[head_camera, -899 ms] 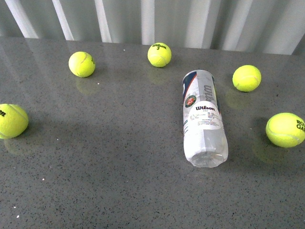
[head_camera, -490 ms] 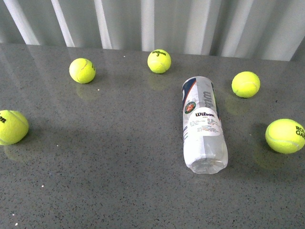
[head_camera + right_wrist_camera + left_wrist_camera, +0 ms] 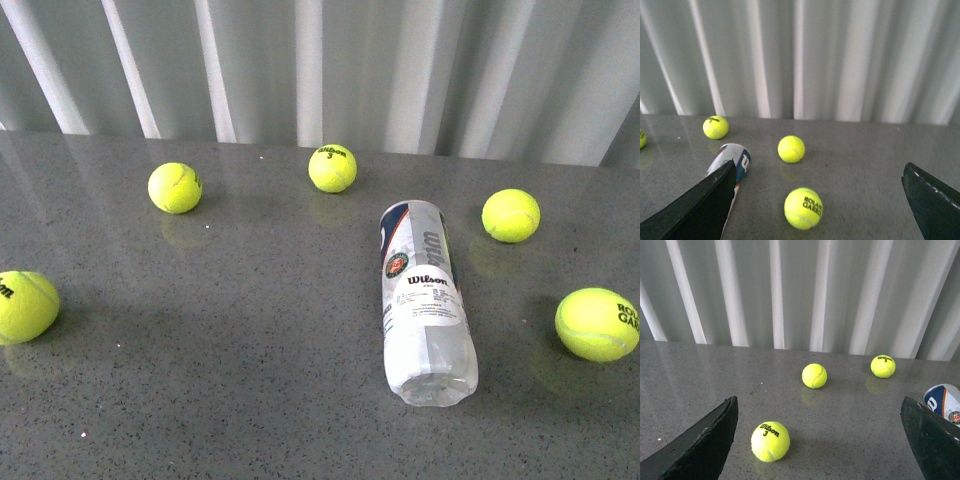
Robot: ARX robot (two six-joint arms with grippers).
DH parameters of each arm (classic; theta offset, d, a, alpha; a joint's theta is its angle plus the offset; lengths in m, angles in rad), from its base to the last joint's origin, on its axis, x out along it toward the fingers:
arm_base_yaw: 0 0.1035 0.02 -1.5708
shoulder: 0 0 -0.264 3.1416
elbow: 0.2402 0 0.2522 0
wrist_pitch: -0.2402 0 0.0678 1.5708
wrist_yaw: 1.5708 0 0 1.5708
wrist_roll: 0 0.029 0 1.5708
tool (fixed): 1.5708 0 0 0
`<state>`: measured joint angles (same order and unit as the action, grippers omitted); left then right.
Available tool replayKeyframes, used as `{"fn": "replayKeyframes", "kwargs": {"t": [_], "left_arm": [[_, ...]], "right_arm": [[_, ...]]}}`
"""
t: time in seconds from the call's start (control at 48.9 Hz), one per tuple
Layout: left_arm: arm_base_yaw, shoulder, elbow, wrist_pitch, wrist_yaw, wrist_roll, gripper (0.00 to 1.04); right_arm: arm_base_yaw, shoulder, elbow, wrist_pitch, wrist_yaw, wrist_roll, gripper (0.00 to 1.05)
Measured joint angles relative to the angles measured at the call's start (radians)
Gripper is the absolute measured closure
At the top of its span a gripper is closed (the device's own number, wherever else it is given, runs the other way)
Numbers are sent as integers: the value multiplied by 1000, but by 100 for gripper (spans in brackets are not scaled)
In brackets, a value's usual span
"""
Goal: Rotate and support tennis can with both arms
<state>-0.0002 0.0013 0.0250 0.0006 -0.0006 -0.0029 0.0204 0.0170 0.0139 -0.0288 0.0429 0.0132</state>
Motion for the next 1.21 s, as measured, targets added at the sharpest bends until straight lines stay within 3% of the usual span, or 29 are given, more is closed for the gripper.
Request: {"fn": "replayKeyframes", "kwargs": {"t": [0.041,0.082,0.286,0.368,0.49,0.695,0.96,1.205], "left_arm": [[0,0,0,0,0,0,7],[0,0,0,0,-2,0,7],[0,0,0,0,0,0,7],[0,0,0,0,0,0,7],[0,0,0,0,0,0,7],[0,0,0,0,0,0,7],[0,0,0,0,0,0,7],[0,0,0,0,0,0,7]], "right_arm": [[57,63,43,-64,166,75,7],[80,153,93,-35,248,128,7],[-5,564,362,312,156,159,7],[-21,764,497,371,110,180,7],[-11,1098,737,313,56,212,7],[137,1662,1189,-92,-175,259,7],[306,1843,1246,-186,-175,288,7],[329,1897,1181,-145,-165,322,7]]}}
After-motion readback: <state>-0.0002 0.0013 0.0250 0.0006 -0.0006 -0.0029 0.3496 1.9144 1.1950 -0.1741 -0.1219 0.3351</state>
